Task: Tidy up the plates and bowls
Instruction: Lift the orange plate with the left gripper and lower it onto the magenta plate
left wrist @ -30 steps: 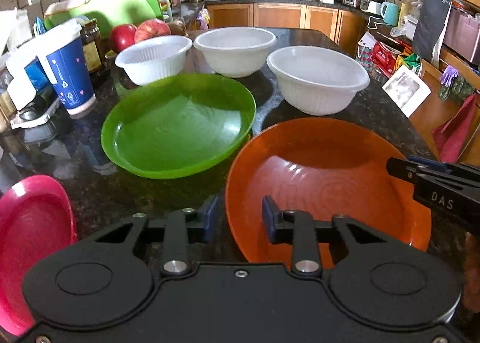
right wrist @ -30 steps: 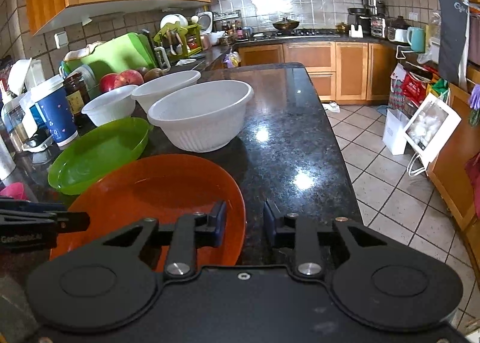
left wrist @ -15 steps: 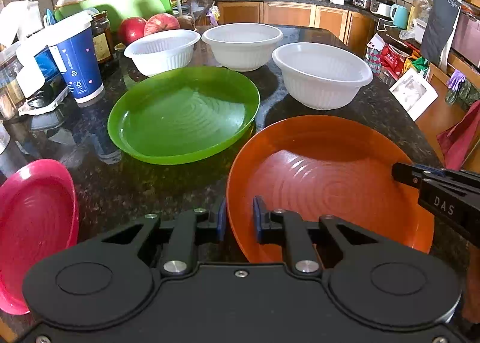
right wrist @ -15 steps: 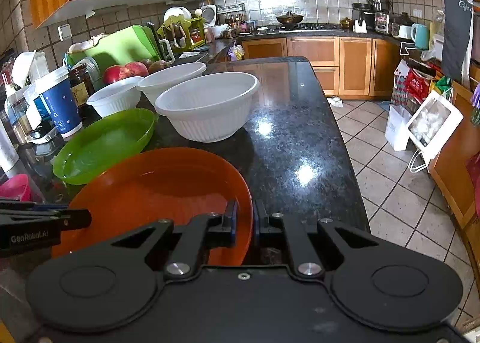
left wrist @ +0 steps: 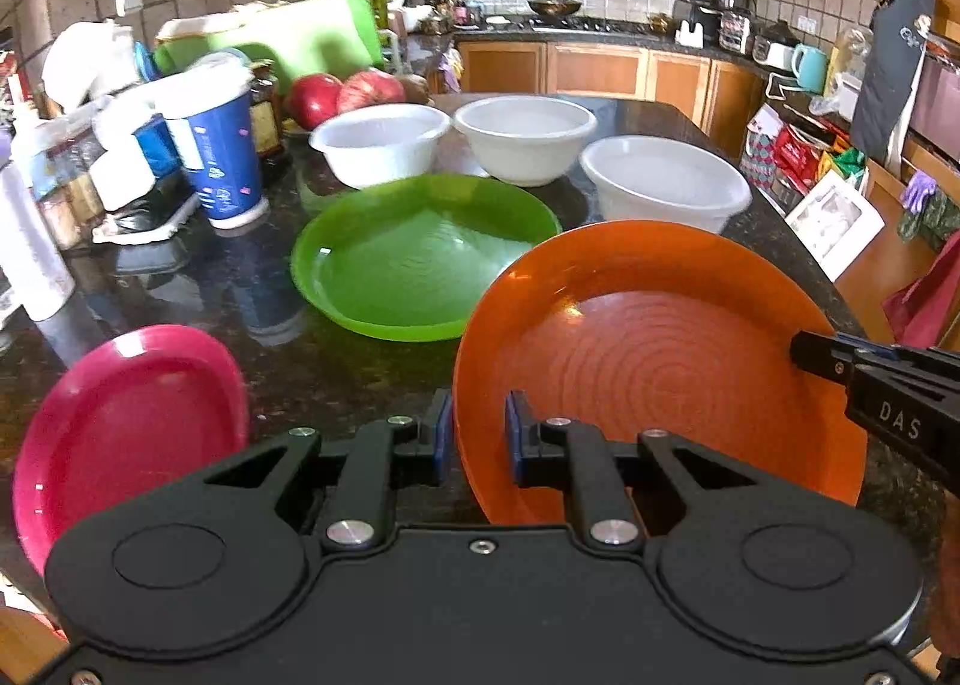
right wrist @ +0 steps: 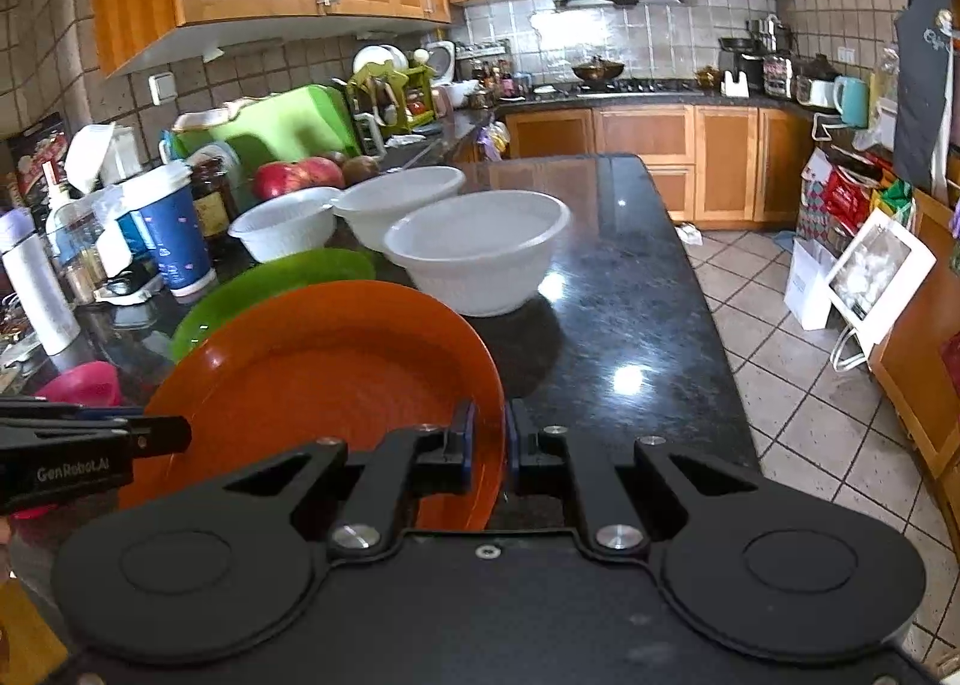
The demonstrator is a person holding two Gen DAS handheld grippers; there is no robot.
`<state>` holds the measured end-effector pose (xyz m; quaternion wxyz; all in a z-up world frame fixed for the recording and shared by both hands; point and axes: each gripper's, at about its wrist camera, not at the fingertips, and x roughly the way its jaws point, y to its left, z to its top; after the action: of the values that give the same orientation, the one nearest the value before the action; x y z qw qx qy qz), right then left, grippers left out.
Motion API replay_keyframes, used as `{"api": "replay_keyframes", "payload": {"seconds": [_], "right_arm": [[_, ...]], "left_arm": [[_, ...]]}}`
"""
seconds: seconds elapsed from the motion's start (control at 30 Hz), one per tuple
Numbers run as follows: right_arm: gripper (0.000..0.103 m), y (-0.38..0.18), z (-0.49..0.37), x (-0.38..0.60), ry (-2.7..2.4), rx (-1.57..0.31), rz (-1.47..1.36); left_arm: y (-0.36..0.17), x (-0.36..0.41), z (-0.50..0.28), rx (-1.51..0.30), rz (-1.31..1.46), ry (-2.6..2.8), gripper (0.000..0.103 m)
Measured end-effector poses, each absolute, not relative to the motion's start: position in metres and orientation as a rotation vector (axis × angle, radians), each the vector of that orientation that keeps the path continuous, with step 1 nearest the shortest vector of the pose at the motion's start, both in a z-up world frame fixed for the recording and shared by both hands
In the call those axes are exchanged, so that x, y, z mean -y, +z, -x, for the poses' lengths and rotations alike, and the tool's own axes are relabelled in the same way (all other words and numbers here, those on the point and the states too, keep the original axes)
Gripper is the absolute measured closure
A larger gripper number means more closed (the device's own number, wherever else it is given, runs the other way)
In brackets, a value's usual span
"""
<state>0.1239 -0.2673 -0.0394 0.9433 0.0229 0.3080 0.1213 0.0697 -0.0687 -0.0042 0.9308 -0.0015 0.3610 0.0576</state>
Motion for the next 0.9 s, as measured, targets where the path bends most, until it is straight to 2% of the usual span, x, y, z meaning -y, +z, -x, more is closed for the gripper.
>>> {"api": "replay_keyframes", "payload": {"seconds": [0.43, 0.9], "right_arm": [[0.09, -0.021, -0.116, 0.154, 0.356, -0.594, -0.026], [0.09, -0.037, -0.108, 0.029, 0.414, -0.666, 0.0]], "left_arm": [[0.013, -0.026, -0.036, -0.706, -0.011, 0.221, 0.08], [0.007, -0.126, -0.009, -0.744, -0.052, 0.265, 0.079]]}}
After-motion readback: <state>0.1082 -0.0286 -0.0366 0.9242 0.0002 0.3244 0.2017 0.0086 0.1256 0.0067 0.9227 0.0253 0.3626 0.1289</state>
